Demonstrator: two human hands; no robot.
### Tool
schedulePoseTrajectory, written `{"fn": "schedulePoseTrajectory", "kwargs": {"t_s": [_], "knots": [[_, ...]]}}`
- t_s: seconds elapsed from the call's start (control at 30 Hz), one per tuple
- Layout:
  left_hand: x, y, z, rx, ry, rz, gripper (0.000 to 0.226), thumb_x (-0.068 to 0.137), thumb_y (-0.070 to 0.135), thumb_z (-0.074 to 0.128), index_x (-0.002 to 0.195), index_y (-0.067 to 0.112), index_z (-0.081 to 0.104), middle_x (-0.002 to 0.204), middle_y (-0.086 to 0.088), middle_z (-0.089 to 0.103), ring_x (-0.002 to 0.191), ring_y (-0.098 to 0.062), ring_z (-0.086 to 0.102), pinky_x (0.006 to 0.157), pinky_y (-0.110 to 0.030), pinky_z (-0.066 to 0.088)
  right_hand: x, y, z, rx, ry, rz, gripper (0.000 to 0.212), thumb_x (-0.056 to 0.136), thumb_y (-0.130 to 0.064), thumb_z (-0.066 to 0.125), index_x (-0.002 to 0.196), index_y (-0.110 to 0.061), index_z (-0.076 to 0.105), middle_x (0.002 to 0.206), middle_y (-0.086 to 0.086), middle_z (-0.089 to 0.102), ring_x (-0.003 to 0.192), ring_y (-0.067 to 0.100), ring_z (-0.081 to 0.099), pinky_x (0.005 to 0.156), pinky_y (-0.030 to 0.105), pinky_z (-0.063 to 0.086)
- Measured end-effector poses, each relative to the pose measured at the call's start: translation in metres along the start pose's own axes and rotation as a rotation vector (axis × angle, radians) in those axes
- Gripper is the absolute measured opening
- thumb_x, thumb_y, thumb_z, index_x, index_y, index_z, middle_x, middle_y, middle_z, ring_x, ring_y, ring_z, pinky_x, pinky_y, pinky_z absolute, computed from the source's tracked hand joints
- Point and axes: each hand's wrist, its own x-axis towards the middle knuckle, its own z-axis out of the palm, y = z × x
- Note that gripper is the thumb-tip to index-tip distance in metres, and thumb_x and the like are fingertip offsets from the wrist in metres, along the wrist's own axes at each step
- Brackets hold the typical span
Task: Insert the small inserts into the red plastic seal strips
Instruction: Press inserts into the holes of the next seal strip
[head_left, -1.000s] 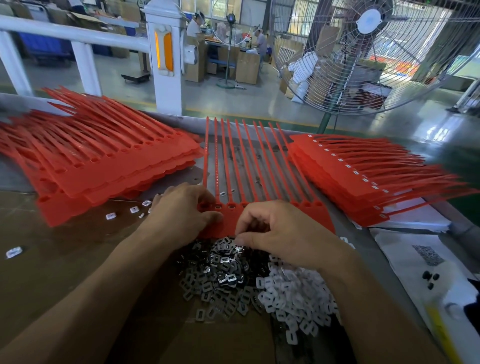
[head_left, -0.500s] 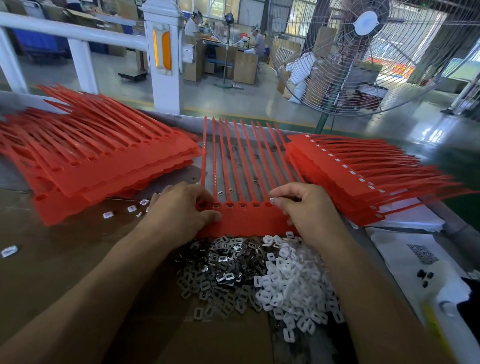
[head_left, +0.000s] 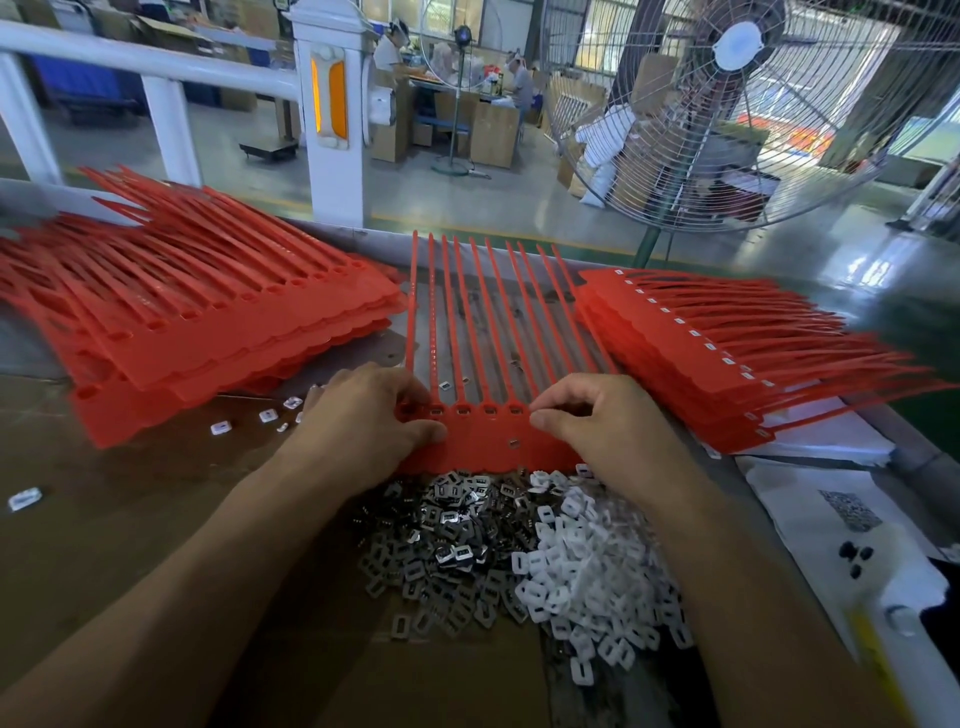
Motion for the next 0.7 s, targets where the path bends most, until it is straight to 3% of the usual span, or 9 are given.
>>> {"fn": "schedulePoseTrajectory", "kwargs": {"t_s": [0.13, 0.5, 0.7], "knots": [[0.000, -0.001, 0.000, 0.001, -0.002, -0.003, 0.040, 0.081, 0.054, 0.076, 0.117, 0.038, 0.068, 0.119, 0.008, 0.060, 0.115, -0.018, 0.052, 0.108, -0.048, 0.039, -0.001, -0.003, 0.003, -0.066, -0.115, -0.019, 0.007, 0.087, -0.033, 0.082, 0.084, -0.033, 0.076, 0.085, -0.026, 0.071, 0.083, -0.009, 0.064, 0.074, 0.022, 0.045], [0.002, -0.001, 0.002, 0.007, 0.005, 0.004, 0.034, 0.080, 0.055, 0.077, 0.110, 0.041, 0.069, 0.111, 0.008, 0.058, 0.113, -0.020, 0.053, 0.106, -0.049, 0.040, -0.002, -0.012, 0.023, -0.313, -0.054, 0.028, 0.011, 0.090, -0.038, 0.079, 0.083, -0.033, 0.072, 0.079, -0.016, 0.069, 0.069, 0.001, 0.066, 0.059, 0.018, 0.046], [0.002, -0.001, 0.002, -0.005, 0.005, -0.003, 0.036, 0.080, 0.054, 0.077, 0.113, 0.040, 0.069, 0.113, 0.008, 0.059, 0.113, -0.019, 0.052, 0.107, -0.049, 0.039, -0.003, -0.008, 0.022, -0.293, -0.049, 0.006, 0.016, 0.091, -0.038, 0.077, 0.080, -0.036, 0.066, 0.075, -0.020, 0.065, 0.072, -0.018, 0.059, 0.048, 0.009, 0.034]]}}
